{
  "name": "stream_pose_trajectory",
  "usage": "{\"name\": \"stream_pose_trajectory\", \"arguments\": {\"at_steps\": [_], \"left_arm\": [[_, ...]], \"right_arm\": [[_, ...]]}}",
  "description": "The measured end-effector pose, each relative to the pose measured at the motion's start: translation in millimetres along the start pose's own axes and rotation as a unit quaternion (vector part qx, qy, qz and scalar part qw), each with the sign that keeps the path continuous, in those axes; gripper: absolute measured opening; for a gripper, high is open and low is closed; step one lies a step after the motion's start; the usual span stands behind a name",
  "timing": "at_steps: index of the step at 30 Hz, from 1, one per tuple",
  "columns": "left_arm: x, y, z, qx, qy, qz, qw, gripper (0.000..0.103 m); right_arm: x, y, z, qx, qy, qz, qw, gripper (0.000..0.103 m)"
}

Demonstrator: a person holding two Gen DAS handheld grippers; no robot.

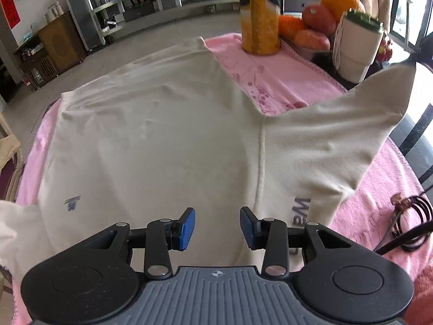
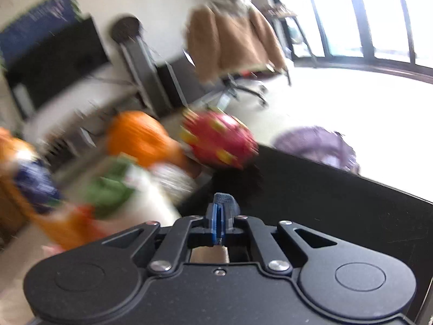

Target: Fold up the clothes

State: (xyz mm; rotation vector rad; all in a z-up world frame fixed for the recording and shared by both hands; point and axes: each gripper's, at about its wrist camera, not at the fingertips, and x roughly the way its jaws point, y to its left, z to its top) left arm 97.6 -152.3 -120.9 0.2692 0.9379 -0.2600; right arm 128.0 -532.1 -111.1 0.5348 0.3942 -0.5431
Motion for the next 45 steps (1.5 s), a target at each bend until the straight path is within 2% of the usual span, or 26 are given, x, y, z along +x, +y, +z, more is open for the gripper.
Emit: {"name": "stream_pose_trajectory", "arguments": {"at_steps": [3,7,11,14,18,21,23,25,26,29,32,37,40,45], "left_arm": [[-25,24,-14,-0.001,-0.018,0.000,0.9998,0.038],[-61,75,-36,-0.007,-0.049,0.018,0.9986,0.038],[-84,132,-61,-0.023,-0.069,0.036,0.9967,0.039],[-84,174,-76,-0.053,-0.072,0.057,0.9944,0.039],[-79,224,-95,-0.112,-0.076,0.074,0.9880,0.039],[-72,250,-114,-0.176,-0.076,0.082,0.9780,0.039],[-68,266,-124,-0.224,-0.063,0.084,0.9689,0.038],[-70,279,-128,-0.255,-0.063,0.070,0.9623,0.039],[-71,284,-129,-0.265,-0.065,0.061,0.9602,0.039],[-66,290,-129,-0.279,-0.057,0.045,0.9576,0.039],[-60,287,-126,-0.277,-0.050,0.028,0.9591,0.040],[-46,272,-109,-0.259,-0.029,0.003,0.9654,0.038],[-35,261,-91,-0.241,-0.022,-0.008,0.9702,0.037],[-1,246,-48,-0.220,-0.019,-0.032,0.9748,0.037]], "right_arm": [[-60,37,-4,-0.032,-0.040,0.053,0.997,0.003],[-134,93,-18,-0.091,-0.080,0.112,0.986,0.003],[-191,148,-37,-0.137,-0.084,0.155,0.975,0.003],[-224,192,-62,-0.165,-0.085,0.179,0.966,0.003],[-246,259,-121,-0.212,-0.054,0.212,0.952,0.003],[-252,302,-171,-0.242,-0.009,0.254,0.936,0.004],[-252,328,-204,-0.259,0.034,0.290,0.921,0.008],[-251,344,-224,-0.285,0.091,0.325,0.897,0.025],[-252,347,-225,-0.292,0.101,0.330,0.892,0.029],[-248,344,-206,-0.301,0.104,0.328,0.889,0.037],[-233,325,-170,-0.287,0.120,0.309,0.899,0.040],[-196,266,-120,-0.248,0.158,0.266,0.918,0.040],[-174,232,-112,-0.237,0.169,0.244,0.925,0.040],[-137,196,-134,-0.230,0.165,0.240,0.929,0.039]]}}
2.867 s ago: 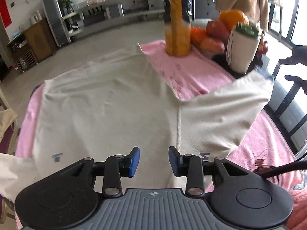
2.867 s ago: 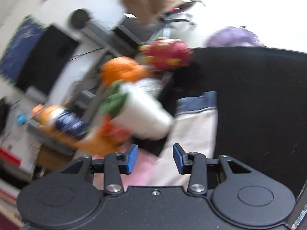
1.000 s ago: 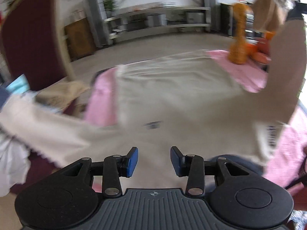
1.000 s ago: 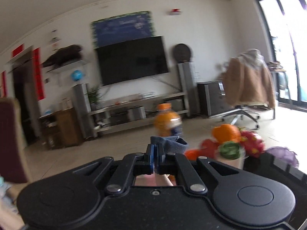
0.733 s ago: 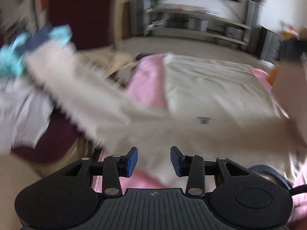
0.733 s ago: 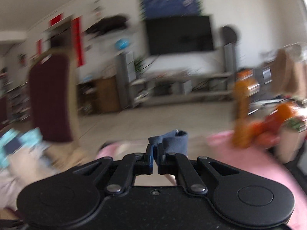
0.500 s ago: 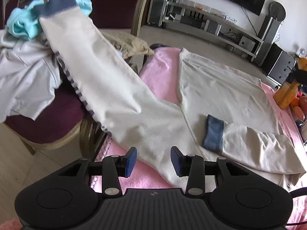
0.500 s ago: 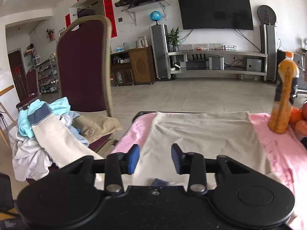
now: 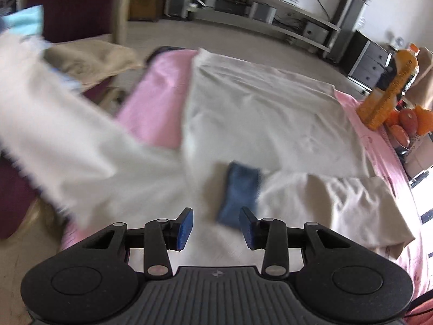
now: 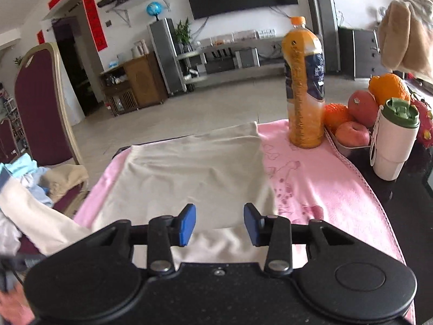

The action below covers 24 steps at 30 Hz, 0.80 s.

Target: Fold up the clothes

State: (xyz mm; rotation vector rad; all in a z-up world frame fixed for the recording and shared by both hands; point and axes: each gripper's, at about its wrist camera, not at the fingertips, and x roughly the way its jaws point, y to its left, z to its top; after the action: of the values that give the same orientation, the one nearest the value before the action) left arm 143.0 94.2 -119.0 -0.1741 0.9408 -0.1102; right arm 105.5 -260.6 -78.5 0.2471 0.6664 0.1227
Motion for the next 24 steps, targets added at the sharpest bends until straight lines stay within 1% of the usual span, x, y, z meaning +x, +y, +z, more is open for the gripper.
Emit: {"name": "stream_pose_trajectory", "arguments": {"at_steps": [1,3,5,7,8,11,12,15,18,19,20,21,24], "left_arm": [[9,1,5,-0.004,0.004,-0.005,1.0000,0.037],[26,2,13,-0.017,0.012,-0.017,0.9997,0.030],[40,6,18,-0.035,0.019,-0.030,0.9988,0.030],[50,11,18,-0.060,0.027,-0.043,0.9969,0.030],[53,10,17,-0.059,0.032,-0.038,0.9971,0.030],[61,6,16,-0.042,0.044,-0.014,0.9981,0.032],[63,4,16,-0.036,0.046,-0.010,0.9983,0.032],[68,-1,17,-0.016,0.052,0.000,0.9985,0.037],[69,-17,13,0.038,0.044,0.018,0.9981,0.036],[68,-22,12,0.056,0.039,0.022,0.9974,0.030],[66,-25,10,0.069,0.032,0.025,0.9968,0.012],[63,-29,8,0.080,0.022,0.028,0.9962,0.004],[46,-39,1,0.097,-0.020,0.038,0.9943,0.003]], "right_arm": [[5,-5,-3,0.011,0.003,-0.002,1.000,0.037],[16,-16,-8,0.032,0.008,-0.006,0.999,0.032],[24,-25,-12,0.049,0.011,-0.008,0.999,0.032],[20,-24,-12,0.048,0.002,-0.002,0.999,0.033],[21,-24,-13,0.048,0.005,-0.004,0.999,0.033],[27,-24,-17,0.055,0.028,-0.012,0.998,0.034],[30,-24,-17,0.058,0.036,-0.016,0.998,0.034],[38,-25,-18,0.067,0.050,-0.027,0.996,0.034],[46,-29,-19,0.075,0.055,-0.037,0.995,0.035],[48,-31,-20,0.079,0.057,-0.043,0.994,0.036],[49,-33,-20,0.083,0.058,-0.047,0.994,0.036],[50,-35,-21,0.087,0.061,-0.050,0.993,0.036],[52,-44,-22,0.106,0.067,-0.057,0.990,0.038]]}}
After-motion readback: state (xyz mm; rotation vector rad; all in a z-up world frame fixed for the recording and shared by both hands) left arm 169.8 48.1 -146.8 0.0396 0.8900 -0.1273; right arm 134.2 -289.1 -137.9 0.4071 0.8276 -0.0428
